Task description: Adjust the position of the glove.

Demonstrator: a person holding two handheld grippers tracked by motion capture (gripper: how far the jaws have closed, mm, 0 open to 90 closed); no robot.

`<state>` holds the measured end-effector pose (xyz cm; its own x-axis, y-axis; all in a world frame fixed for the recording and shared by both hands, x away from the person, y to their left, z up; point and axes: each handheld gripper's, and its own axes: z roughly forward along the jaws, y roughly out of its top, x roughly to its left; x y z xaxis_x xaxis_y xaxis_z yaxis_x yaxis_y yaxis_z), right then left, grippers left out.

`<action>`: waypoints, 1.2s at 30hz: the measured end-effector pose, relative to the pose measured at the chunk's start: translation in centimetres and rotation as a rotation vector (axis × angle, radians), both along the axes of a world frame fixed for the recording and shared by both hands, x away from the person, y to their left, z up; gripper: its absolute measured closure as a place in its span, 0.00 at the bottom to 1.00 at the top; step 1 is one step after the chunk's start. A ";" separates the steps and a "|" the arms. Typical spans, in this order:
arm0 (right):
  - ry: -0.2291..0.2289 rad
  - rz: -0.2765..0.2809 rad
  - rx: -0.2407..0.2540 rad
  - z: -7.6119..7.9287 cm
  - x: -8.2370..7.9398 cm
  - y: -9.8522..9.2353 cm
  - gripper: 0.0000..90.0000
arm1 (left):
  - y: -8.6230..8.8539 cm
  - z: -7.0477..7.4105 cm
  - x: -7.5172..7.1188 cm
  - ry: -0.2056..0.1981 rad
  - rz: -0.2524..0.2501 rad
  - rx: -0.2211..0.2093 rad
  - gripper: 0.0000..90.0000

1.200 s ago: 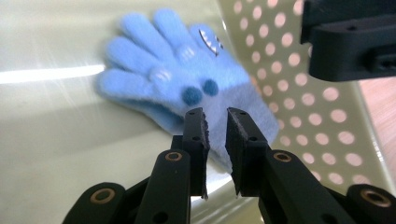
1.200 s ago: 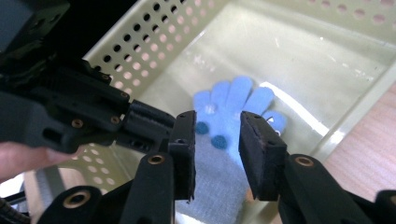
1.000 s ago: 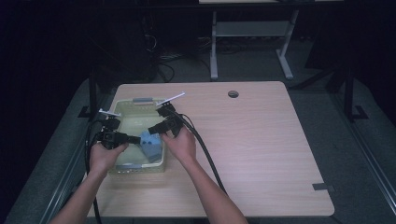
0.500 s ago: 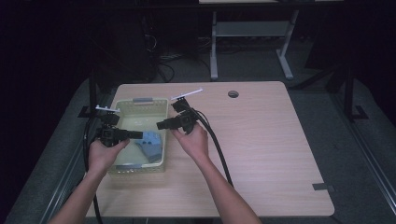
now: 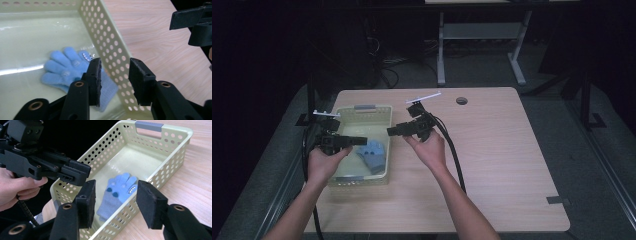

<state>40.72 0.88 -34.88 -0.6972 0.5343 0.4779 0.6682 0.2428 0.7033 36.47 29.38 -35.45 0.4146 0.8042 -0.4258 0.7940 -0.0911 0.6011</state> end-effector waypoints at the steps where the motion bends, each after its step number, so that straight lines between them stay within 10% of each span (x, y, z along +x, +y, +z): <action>1: 0.002 0.001 0.000 0.0 0.0 -0.1 0.54 | -0.1 0.1 0.0 -0.005 -0.004 0.001 0.66; 36: 0.001 -0.066 0.034 0.3 -0.3 -7.6 0.43 | -2.3 1.0 0.3 -0.036 -0.032 -0.078 0.48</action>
